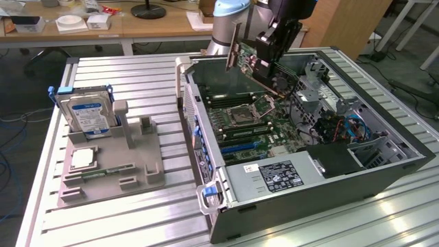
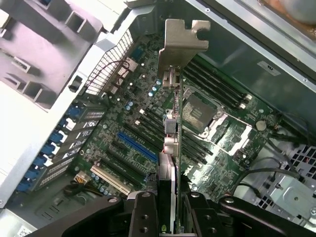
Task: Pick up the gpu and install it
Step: 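Insert the gpu into the slot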
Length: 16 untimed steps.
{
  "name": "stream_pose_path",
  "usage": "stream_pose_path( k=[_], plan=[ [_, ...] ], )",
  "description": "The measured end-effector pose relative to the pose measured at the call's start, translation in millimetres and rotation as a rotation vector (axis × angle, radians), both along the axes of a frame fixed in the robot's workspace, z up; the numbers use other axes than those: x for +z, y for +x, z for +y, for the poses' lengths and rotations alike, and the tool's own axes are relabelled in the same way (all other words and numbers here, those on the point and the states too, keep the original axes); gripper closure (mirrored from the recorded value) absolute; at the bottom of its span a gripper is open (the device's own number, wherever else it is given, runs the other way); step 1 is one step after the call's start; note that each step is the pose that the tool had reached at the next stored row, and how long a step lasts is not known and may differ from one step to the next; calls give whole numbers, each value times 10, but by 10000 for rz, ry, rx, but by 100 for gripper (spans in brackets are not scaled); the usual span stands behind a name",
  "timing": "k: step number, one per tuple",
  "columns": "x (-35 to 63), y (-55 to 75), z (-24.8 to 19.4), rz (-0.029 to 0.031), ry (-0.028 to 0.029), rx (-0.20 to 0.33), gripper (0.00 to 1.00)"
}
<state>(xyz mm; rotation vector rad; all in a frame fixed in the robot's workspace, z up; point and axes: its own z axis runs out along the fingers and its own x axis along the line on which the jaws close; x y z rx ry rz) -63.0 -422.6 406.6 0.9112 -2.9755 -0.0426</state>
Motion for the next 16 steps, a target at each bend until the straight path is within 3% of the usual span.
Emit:
stream_pose_path(
  k=[16],
  plan=[
    [-1,0,0,-1,66,1104,74]
  ],
)
